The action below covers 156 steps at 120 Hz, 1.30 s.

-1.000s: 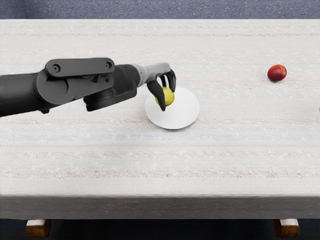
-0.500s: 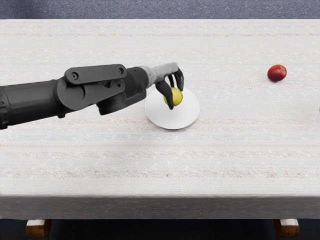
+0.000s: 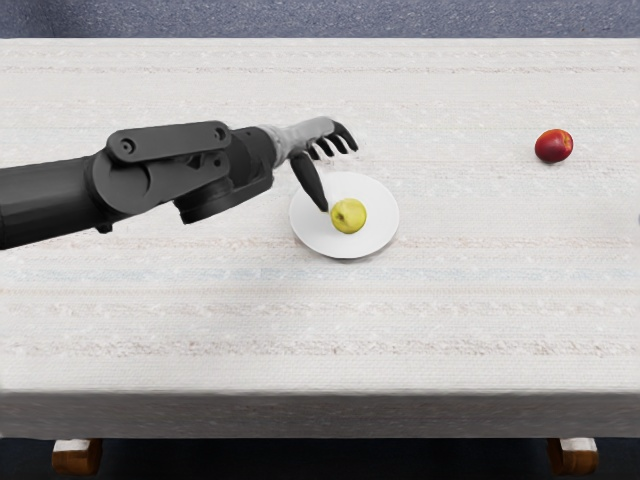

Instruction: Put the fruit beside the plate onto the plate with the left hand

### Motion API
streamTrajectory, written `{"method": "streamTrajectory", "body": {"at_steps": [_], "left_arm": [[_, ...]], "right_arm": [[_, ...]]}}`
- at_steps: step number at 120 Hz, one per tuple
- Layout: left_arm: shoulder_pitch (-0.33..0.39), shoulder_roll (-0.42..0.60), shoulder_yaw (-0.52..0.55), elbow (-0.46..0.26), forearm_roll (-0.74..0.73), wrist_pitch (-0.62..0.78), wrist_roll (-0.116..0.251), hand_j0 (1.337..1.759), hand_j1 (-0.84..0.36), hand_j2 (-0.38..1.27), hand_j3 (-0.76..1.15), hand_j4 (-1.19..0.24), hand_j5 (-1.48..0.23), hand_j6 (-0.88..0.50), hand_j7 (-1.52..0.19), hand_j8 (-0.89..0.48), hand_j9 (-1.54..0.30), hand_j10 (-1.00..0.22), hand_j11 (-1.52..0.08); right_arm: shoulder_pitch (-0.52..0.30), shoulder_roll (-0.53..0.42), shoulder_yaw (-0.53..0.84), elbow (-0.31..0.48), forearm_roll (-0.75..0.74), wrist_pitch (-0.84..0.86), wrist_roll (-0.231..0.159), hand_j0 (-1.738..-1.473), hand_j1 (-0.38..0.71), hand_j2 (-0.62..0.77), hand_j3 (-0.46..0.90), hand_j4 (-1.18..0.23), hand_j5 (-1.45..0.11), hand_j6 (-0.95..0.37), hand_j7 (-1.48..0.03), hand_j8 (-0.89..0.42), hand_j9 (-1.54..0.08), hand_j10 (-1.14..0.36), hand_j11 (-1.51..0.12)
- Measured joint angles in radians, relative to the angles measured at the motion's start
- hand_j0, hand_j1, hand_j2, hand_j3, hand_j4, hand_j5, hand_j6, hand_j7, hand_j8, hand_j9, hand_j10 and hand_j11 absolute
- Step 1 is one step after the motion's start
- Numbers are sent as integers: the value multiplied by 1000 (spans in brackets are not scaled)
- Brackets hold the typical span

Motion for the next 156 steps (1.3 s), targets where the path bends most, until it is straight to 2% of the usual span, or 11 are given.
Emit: {"method": "streamTrajectory", "body": {"at_steps": [15, 30, 40, 47, 66, 80, 98, 126, 139, 156], "left_arm": [[59, 96, -85, -41, -2, -7, -2, 1658, 1, 100, 0, -304, -403, -283, -399, -281, -399, -305, -400], [136, 216, -185, -89, -10, -50, -27, 1658, 21, 78, 0, -282, -370, -270, -368, -269, -368, -282, -368], [155, 326, -246, -105, -100, -158, -37, 1658, 29, 70, 0, -273, -357, -265, -355, -265, -355, -273, -355], [195, 388, -281, -109, -190, -265, -40, 1658, 34, 65, 0, -268, -350, -262, -349, -262, -348, -268, -349], [319, 469, -413, -98, -317, -583, -43, 1658, 43, 58, 0, -258, -336, -256, -336, -255, -336, -258, -336], [360, 546, -483, -91, -372, -687, -43, 1658, 47, 55, 0, -254, -330, -253, -330, -253, -330, -254, -330], [367, 569, -516, 23, -463, -725, -43, 1658, 50, 53, 0, -251, -325, -250, -325, -250, -325, -250, -325], [421, 592, -524, 205, -548, -735, -41, 1658, 53, 51, 0, -248, -322, -247, -322, -247, -322, -247, -322], [429, 608, -525, 241, -561, -736, -41, 1658, 53, 51, 0, -247, -321, -247, -321, -246, -321, -247, -321], [429, 604, -526, 253, -566, -737, -40, 1658, 54, 51, 0, -246, -321, -246, -321, -246, -321, -246, -321]], "right_arm": [[0, 0, 0, 0, 0, 0, 0, -1658, -310, -7, 0, -33, -43, -33, -43, -33, -43, -33, -43], [0, 0, 0, 0, 0, 0, 0, -1658, -310, -7, 0, -33, -43, -33, -43, -33, -43, -33, -43], [0, 0, 0, 0, 0, 0, 0, -1658, -310, -7, 0, -33, -43, -33, -43, -33, -43, -33, -43], [0, 0, 0, 0, 0, 0, 0, -1658, -310, -7, 0, -33, -43, -33, -43, -33, -43, -33, -43], [0, 0, 0, 0, 0, 0, 0, -1658, -310, -7, 0, -33, -43, -33, -43, -33, -43, -33, -43], [0, 0, 0, 0, 0, 0, 0, -1658, -310, -7, 0, -33, -43, -33, -43, -33, -43, -33, -43], [0, 0, 0, 0, 0, 0, 0, -1658, -310, -7, 0, -33, -43, -33, -43, -33, -43, -33, -43], [0, 0, 0, 0, 0, 0, 0, -1658, -310, -7, 0, -33, -43, -33, -43, -33, -43, -33, -43], [0, 0, 0, 0, 0, 0, 1, -1658, -310, -7, 0, -33, -43, -33, -43, -33, -43, -33, -43], [0, 0, 0, 0, 0, 0, 1, -1658, -310, -7, 0, -33, -43, -33, -43, -33, -43, -33, -43]]}}
